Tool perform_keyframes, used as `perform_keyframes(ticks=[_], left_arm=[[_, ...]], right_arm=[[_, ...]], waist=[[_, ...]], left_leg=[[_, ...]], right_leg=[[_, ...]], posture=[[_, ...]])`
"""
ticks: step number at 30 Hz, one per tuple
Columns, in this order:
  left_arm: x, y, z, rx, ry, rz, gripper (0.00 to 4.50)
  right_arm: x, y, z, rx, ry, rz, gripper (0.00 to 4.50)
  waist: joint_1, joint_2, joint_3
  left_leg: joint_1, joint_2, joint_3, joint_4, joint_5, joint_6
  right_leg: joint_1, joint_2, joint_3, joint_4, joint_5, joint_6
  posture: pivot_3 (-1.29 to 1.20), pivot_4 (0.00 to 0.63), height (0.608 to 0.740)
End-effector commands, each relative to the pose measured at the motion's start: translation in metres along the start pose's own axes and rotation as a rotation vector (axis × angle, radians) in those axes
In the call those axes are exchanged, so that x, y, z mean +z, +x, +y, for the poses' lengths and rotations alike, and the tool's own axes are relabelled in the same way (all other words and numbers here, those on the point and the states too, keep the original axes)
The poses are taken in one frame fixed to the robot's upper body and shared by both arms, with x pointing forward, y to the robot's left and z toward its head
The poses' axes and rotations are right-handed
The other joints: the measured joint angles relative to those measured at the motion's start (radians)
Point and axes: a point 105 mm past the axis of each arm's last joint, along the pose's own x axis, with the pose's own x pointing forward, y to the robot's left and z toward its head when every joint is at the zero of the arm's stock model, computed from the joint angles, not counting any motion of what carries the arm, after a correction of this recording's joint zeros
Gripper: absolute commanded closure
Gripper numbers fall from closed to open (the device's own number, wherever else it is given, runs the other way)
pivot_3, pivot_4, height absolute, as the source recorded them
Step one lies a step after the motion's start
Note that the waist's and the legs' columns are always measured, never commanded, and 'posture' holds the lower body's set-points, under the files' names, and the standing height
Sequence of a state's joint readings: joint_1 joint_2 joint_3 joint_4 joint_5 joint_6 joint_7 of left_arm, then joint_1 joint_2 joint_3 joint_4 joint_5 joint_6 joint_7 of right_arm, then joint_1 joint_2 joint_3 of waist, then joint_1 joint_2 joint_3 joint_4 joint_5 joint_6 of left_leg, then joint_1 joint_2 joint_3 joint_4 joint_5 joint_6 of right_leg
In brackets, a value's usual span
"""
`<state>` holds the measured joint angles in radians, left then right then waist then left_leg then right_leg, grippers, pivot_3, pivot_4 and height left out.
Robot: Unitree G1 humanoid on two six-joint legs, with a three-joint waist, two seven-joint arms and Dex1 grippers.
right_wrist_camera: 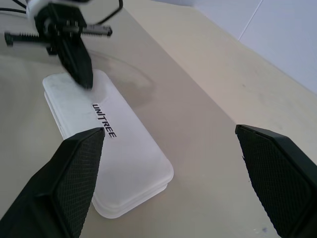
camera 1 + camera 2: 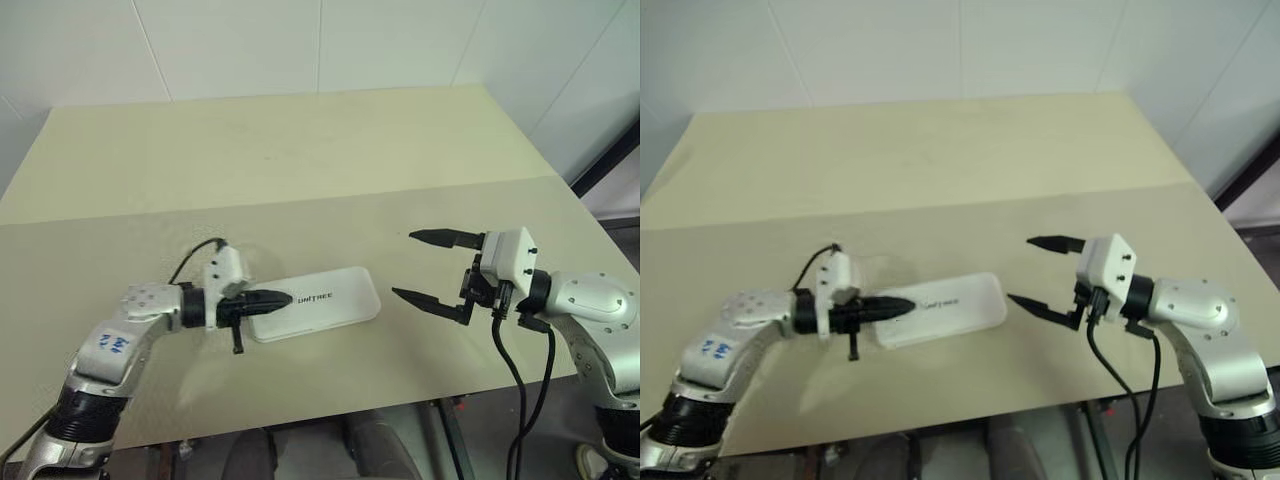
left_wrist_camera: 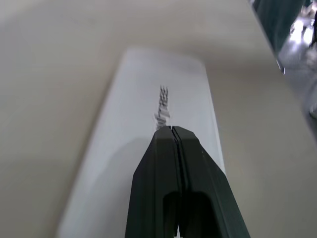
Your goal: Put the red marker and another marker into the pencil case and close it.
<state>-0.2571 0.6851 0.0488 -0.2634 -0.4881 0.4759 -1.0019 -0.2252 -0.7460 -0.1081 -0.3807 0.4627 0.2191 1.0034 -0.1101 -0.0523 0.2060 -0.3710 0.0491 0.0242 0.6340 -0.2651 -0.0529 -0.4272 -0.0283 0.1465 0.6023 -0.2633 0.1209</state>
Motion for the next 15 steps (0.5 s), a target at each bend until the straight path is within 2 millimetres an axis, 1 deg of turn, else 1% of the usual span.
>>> perform_keyframes(ticks=[1, 2, 3, 6, 9, 13, 15], left_arm=[[0.02, -0.017, 0.004, 0.034, 0.083, -0.066, 4.49], [0.022, -0.019, 0.005, 0.04, 0.088, -0.072, 4.49], [0.025, -0.021, 0.008, 0.057, 0.104, -0.082, 4.31], [0.034, -0.025, 0.009, 0.063, 0.126, -0.116, 3.6], [0.035, -0.023, 0.006, 0.046, 0.128, -0.113, 2.54], [0.037, -0.017, 0.004, 0.042, 0.128, -0.128, 1.11], [0.037, -0.016, 0.004, 0.035, 0.131, -0.134, 0.43]], right_arm=[[0.007, 0.004, 0.0, 0.027, -0.015, -0.043, 0.0], [0.006, 0.004, 0.0, 0.03, -0.012, -0.045, 0.0], [0.005, 0.004, 0.0, 0.034, -0.008, -0.048, 0.0], [0.005, 0.006, 0.0, 0.037, 0.005, -0.062, 0.0], [0.004, 0.002, -0.002, 0.036, 0.007, -0.058, 0.0], [0.003, -0.007, -0.011, 0.02, -0.001, -0.039, 0.0], [0.004, -0.009, -0.011, 0.017, -0.002, -0.034, 0.0]], waist=[[0.0, 0.0, 0.0], [0.0, 0.0, 0.0], [0.0, 0.0, 0.0], [0.0, 0.0, 0.0], [0.0, 0.0, 0.0], [0.0, 0.0, 0.0], [0.0, 0.0, 0.0]], left_leg=[[0.0, 0.0, 0.0, 0.0, 0.0, 0.0], [0.0, 0.0, 0.0, 0.0, 0.0, 0.0], [0.0, 0.0, 0.0, 0.0, 0.0, 0.0], [0.0, 0.0, 0.0, 0.0, 0.0, 0.0], [0.0, 0.0, 0.0, -0.001, 0.0, 0.0], [-0.001, 0.0, 0.0, -0.001, 0.0, 0.0], [-0.001, 0.0, 0.0, -0.001, 0.0, 0.0]], right_leg=[[0.0, 0.0, 0.0, 0.0, 0.0, 0.0], [0.0, 0.0, 0.0, 0.0, 0.0, 0.0], [0.0, 0.0, 0.0, 0.0, 0.0, 0.0], [0.0, 0.0, 0.0, -0.001, 0.0, 0.0], [0.0, 0.0, 0.0, -0.001, 0.0, 0.0], [0.0, 0.0, 0.0, -0.001, 0.0, 0.0], [0.0, 0.0, 0.0, -0.001, 0.0, 0.0]], posture=[[0.0, 0.15, 0.74], [0.0, 0.15, 0.74], [0.0, 0.15, 0.74], [0.0, 0.15, 0.74], [0.0, 0.15, 0.74], [0.0, 0.15, 0.74], [0.0, 0.15, 0.74]])
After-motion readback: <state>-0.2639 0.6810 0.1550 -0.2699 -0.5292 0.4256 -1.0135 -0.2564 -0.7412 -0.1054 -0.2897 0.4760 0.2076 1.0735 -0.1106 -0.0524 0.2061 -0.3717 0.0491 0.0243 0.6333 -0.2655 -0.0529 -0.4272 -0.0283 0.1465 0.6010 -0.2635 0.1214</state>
